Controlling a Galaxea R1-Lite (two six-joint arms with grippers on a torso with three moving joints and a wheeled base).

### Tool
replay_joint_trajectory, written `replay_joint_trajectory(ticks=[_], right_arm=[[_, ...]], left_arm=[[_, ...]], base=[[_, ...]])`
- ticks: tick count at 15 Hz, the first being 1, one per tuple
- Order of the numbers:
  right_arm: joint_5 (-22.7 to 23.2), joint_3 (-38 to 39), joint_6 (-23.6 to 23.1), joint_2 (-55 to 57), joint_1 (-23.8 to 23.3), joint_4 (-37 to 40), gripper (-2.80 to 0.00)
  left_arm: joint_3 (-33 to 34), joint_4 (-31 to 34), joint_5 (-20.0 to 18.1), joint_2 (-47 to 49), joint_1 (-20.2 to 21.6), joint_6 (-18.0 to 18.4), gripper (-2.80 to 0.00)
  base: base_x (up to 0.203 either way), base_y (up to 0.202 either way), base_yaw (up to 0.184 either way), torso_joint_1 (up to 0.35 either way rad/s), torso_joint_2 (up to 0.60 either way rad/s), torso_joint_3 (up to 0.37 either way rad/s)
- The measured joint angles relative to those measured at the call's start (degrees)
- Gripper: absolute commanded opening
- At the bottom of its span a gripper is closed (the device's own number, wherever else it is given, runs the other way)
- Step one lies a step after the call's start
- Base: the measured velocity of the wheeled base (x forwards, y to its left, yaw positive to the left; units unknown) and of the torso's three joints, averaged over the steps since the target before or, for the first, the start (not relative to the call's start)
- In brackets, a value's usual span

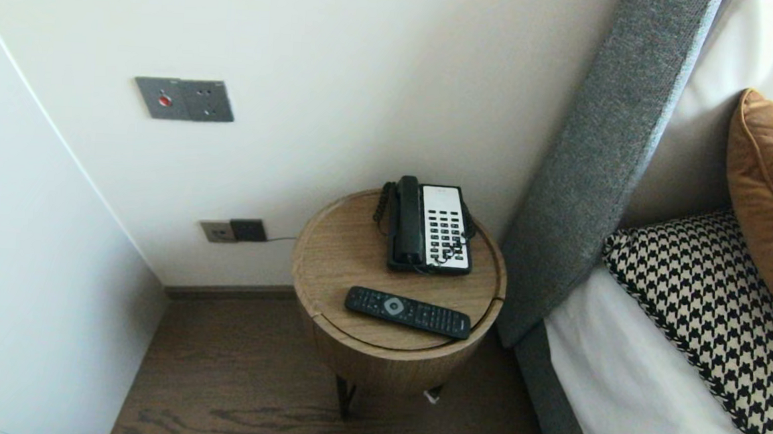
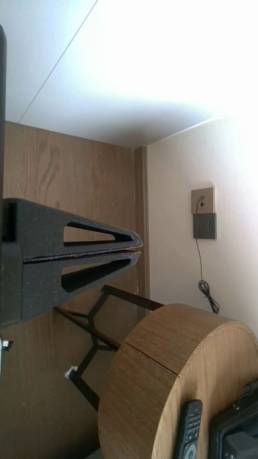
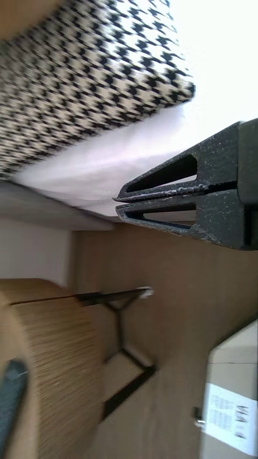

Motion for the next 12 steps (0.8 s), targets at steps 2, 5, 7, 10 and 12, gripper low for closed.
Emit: replay_joint_trajectory(ticks=[2,5,7,10,12], right_arm=[[0.07,0.00,0.05,-1.56,0.41,0.23,-2.80],[0.24,-0.20,0.44,-4.08,0.52,1.26,-2.80],[0.14,0.02,2.27,-5.76,0.55,2.46,-2.80],[0.00,0.11,3.61,-6.80,0.53,2.71,-2.80],[-0.26,0.11,5.18,-7.01,0.63,2.68,-2.80]], left_arm=[[0.00,0.00,0.02,0.00,0.02,-0.02,-2.80],[0.00,0.00,0.02,0.00,0.00,0.00,-2.80],[0.00,0.00,0.02,0.00,-0.01,0.00,-2.80],[0.00,0.02,0.05,0.00,-0.01,0.00,-2.80],[0.00,0.02,0.01,0.00,-0.01,0.01,-2.80]], base=[[0.000,0.000,0.000,0.000,0.00,0.000],[0.000,0.000,0.000,0.000,0.00,0.000],[0.000,0.000,0.000,0.000,0.00,0.000],[0.000,0.000,0.000,0.000,0.00,0.000],[0.000,0.000,0.000,0.000,0.00,0.000]])
